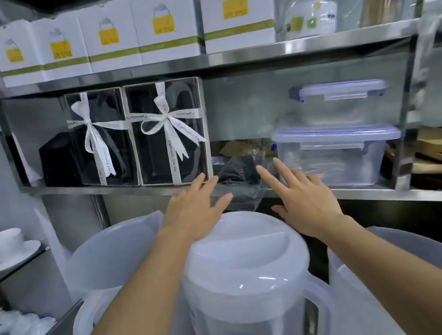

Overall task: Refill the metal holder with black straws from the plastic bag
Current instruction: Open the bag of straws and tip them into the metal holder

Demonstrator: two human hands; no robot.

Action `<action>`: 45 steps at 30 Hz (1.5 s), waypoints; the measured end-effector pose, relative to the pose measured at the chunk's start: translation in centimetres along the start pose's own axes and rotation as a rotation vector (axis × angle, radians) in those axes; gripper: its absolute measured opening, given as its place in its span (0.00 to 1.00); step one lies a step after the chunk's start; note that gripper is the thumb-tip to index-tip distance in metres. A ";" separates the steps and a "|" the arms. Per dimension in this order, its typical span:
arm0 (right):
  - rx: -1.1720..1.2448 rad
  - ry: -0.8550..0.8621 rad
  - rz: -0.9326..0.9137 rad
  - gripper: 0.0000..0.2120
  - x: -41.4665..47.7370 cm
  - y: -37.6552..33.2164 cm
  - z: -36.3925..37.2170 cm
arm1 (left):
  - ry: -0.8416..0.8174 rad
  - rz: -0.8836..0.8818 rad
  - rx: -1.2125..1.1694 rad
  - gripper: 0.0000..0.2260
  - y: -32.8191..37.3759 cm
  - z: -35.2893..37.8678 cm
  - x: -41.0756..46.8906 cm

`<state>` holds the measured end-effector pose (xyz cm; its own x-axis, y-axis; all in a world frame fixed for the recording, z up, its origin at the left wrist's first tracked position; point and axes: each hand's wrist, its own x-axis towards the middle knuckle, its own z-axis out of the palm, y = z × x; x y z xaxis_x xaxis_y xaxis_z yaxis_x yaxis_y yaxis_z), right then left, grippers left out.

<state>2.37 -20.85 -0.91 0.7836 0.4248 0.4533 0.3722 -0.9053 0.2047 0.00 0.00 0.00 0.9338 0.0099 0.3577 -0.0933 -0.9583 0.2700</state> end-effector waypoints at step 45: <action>1.459 0.417 0.183 0.07 -5.2 0.6 -19.8 | 0.478 0.284 -1.271 0.05 12.1 -16.2 -7.5</action>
<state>-11.31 -23.73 14.06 0.7733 0.0532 0.6318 0.6339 -0.0395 -0.7724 -13.76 -7.07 15.04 0.6460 0.2035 0.7357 -0.7466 -0.0319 0.6645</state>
